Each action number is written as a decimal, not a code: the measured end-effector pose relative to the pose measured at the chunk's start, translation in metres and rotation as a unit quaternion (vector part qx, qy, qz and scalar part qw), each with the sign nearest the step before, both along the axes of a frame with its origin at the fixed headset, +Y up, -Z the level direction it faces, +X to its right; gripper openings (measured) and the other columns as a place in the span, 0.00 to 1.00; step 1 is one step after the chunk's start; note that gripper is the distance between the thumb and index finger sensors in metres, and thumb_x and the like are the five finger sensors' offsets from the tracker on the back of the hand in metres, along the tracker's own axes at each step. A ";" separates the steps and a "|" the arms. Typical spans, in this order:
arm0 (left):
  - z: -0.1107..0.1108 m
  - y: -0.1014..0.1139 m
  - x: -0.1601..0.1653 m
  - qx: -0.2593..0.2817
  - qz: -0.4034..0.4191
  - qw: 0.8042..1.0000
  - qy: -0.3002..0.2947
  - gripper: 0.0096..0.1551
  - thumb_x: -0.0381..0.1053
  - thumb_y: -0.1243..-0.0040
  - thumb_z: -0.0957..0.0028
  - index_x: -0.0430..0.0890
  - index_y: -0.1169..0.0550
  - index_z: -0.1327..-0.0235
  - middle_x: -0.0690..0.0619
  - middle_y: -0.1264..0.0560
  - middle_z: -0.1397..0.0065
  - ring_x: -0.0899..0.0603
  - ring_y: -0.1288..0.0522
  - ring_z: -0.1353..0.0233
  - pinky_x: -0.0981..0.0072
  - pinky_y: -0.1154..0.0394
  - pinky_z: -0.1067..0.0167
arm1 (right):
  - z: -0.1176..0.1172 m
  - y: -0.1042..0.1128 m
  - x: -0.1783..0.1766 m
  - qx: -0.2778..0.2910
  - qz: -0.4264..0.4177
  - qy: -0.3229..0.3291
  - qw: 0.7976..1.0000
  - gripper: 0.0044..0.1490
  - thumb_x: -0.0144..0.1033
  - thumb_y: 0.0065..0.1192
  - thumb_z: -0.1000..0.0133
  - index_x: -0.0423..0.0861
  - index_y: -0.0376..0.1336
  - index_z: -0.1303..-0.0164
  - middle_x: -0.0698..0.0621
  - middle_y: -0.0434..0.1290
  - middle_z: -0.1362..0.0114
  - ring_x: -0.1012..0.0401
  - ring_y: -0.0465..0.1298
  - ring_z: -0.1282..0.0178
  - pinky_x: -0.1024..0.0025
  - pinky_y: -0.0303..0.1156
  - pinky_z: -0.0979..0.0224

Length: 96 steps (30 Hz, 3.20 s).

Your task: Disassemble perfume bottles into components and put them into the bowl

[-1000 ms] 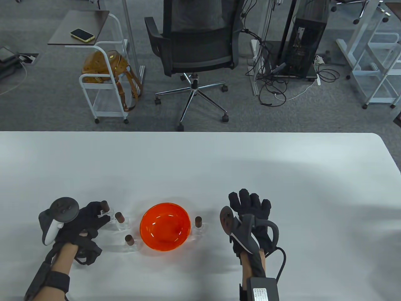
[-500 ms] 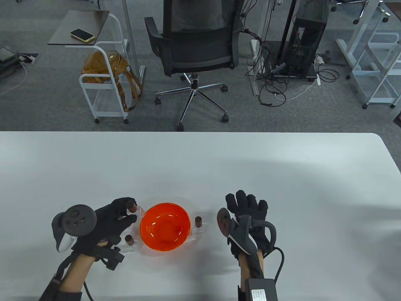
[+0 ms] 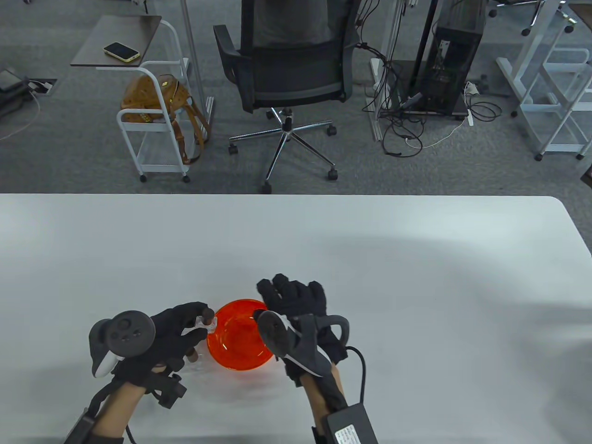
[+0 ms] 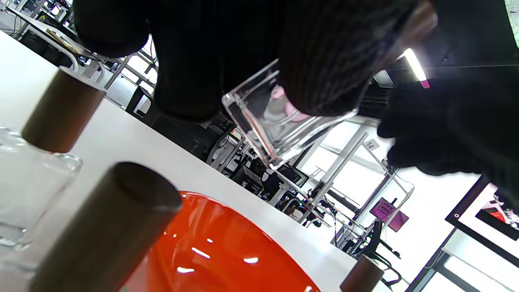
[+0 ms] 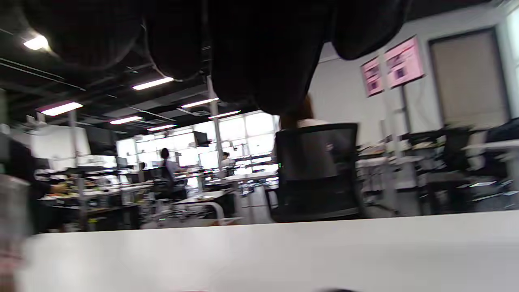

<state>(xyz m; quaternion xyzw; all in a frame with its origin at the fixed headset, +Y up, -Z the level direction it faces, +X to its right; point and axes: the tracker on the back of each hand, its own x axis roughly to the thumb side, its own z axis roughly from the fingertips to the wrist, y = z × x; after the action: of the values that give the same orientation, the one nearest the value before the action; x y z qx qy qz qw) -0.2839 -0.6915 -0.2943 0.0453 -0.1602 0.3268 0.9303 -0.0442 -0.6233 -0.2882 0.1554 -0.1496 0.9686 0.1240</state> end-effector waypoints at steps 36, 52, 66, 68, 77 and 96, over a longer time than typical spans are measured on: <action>-0.004 -0.004 -0.009 -0.022 -0.006 0.999 0.028 0.31 0.49 0.28 0.54 0.52 0.23 0.35 0.47 0.16 0.33 0.38 0.12 0.40 0.37 0.26 0.37 | -0.010 -0.082 -0.048 -0.079 0.227 -0.006 0.971 0.33 0.53 0.69 0.60 0.62 0.70 0.42 0.61 0.81 0.35 0.60 0.82 0.35 0.43 0.68 0.24; 0.009 0.000 0.025 0.013 -0.087 0.996 -0.028 0.30 0.49 0.25 0.57 0.52 0.19 0.37 0.48 0.15 0.34 0.40 0.12 0.41 0.40 0.24 0.38 | 0.006 -0.052 -0.029 -0.024 -0.078 -0.006 0.997 0.28 0.57 0.67 0.59 0.57 0.75 0.52 0.59 0.86 0.53 0.67 0.88 0.63 0.53 0.80 0.40; 0.011 0.003 0.019 0.021 -0.081 0.996 -0.019 0.30 0.50 0.26 0.57 0.49 0.16 0.39 0.44 0.14 0.36 0.41 0.12 0.43 0.40 0.24 0.39 | 0.003 -0.057 -0.029 -0.062 -0.104 0.010 0.993 0.28 0.50 0.70 0.58 0.58 0.71 0.46 0.58 0.83 0.47 0.67 0.86 0.59 0.52 0.78 0.36; 0.010 0.004 0.019 0.029 -0.081 0.996 -0.014 0.30 0.51 0.26 0.57 0.49 0.16 0.39 0.44 0.15 0.36 0.41 0.12 0.43 0.40 0.24 0.39 | 0.002 -0.058 -0.028 -0.076 -0.121 0.013 0.990 0.31 0.47 0.72 0.58 0.57 0.68 0.42 0.57 0.80 0.40 0.66 0.85 0.53 0.51 0.77 0.34; 0.011 0.004 0.020 0.027 -0.083 0.996 -0.019 0.30 0.51 0.27 0.57 0.49 0.17 0.38 0.45 0.15 0.35 0.41 0.12 0.42 0.41 0.23 0.39 | 0.002 -0.059 -0.024 -0.089 -0.143 0.029 0.985 0.31 0.46 0.72 0.58 0.57 0.68 0.43 0.57 0.79 0.40 0.66 0.85 0.52 0.50 0.76 0.34; 0.011 0.002 0.022 0.022 -0.075 0.997 -0.021 0.30 0.51 0.27 0.57 0.49 0.18 0.38 0.45 0.15 0.36 0.41 0.12 0.43 0.40 0.23 0.39 | 0.004 -0.058 -0.025 -0.060 -0.114 0.027 0.991 0.29 0.48 0.70 0.57 0.58 0.69 0.44 0.57 0.80 0.41 0.66 0.86 0.53 0.51 0.77 0.35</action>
<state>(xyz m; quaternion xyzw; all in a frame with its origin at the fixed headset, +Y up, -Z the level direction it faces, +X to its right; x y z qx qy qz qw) -0.2621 -0.6898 -0.2830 0.0469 -0.1897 0.2532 0.9475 -0.0691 -0.6813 -0.2841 0.1556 -0.1047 0.9508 0.2467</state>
